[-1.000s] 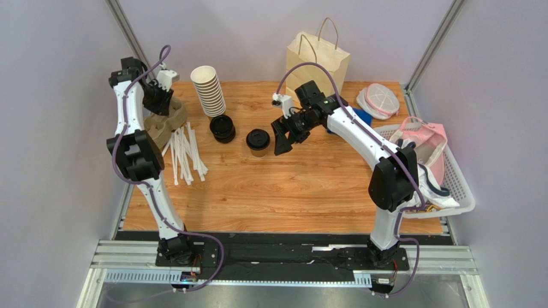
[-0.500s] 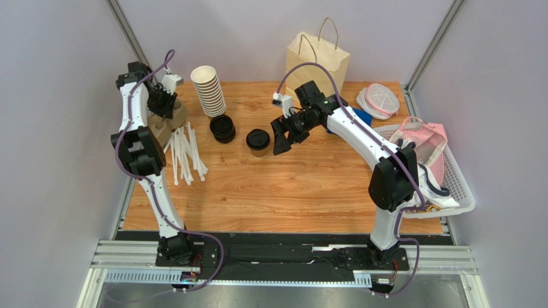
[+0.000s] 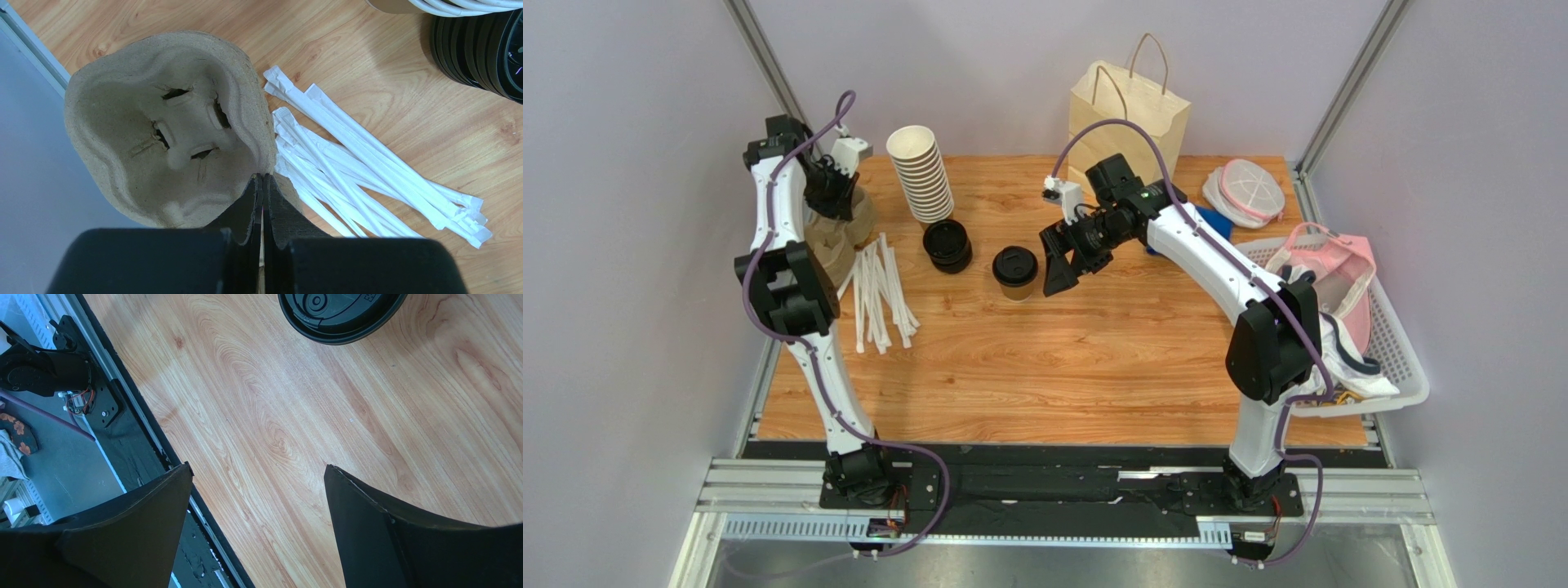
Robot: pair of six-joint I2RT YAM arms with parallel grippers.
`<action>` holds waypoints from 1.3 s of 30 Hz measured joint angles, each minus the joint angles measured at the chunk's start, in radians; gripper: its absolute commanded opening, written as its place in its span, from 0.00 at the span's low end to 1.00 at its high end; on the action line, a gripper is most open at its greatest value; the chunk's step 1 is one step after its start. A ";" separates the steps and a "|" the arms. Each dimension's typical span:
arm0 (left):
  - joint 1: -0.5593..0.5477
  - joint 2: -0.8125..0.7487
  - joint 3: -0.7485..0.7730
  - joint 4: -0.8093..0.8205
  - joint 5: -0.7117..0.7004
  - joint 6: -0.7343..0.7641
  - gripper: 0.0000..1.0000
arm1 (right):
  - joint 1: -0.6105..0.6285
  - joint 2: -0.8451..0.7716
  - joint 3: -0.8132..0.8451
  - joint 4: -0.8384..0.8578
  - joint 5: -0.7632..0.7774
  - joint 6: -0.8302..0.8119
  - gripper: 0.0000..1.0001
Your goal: Pack the takeout coffee
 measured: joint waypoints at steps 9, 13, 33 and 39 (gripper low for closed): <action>0.000 -0.019 0.000 0.021 -0.037 0.000 0.00 | 0.000 0.000 0.000 0.003 -0.008 0.004 0.83; 0.000 -0.058 0.000 0.045 -0.077 0.003 0.00 | 0.000 0.000 0.000 0.004 -0.014 0.008 0.83; -0.002 -0.228 -0.006 0.065 -0.116 0.018 0.00 | -0.004 -0.004 0.000 0.018 -0.023 0.026 0.85; -0.011 -0.442 -0.080 -0.019 -0.071 0.045 0.00 | -0.039 -0.048 -0.002 0.018 -0.029 0.029 0.86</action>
